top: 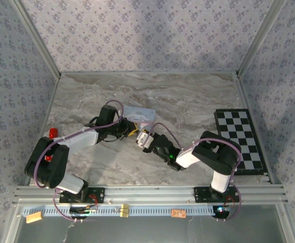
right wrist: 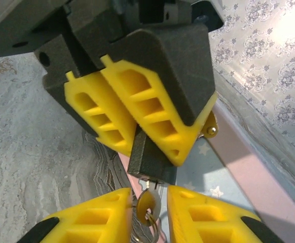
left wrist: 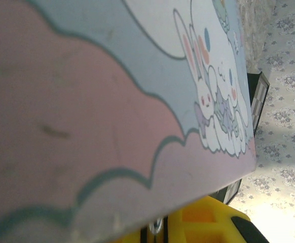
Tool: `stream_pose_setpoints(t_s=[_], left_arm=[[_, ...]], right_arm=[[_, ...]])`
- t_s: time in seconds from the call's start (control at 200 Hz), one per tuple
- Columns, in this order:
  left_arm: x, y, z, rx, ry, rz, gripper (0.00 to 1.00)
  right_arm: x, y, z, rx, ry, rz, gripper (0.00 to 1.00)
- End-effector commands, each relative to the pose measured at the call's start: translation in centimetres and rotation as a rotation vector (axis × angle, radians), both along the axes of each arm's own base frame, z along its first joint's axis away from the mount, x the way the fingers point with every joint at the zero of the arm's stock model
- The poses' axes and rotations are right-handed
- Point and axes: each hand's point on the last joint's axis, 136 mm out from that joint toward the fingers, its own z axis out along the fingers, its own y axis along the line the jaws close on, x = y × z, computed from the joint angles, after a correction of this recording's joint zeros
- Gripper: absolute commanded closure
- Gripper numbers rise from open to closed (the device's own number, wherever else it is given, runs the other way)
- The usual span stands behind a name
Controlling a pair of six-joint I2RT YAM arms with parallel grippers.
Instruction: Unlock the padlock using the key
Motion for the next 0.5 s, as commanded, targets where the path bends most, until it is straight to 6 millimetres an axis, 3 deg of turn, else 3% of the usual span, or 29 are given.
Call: stream_pose_setpoints(t_s=[0.0, 0.29, 0.495], left_arm=[[-0.2, -0.4, 1.3, -0.036, -0.035, -0.029, 1.0], [-0.2, -0.4, 1.6, -0.04, -0.041, -0.028, 1.0], [-0.1, -0.5, 1.9, -0.044, -0.049, -0.028, 1.0]], right_arm=[[0.6, 0.3, 0.3, 0.021, 0.011, -0.025, 0.76], [1.0, -0.2, -0.4, 0.015, 0.034, -0.05, 0.78], [1.2, -0.7, -0.9, 0.013, 0.033, -0.076, 0.74]])
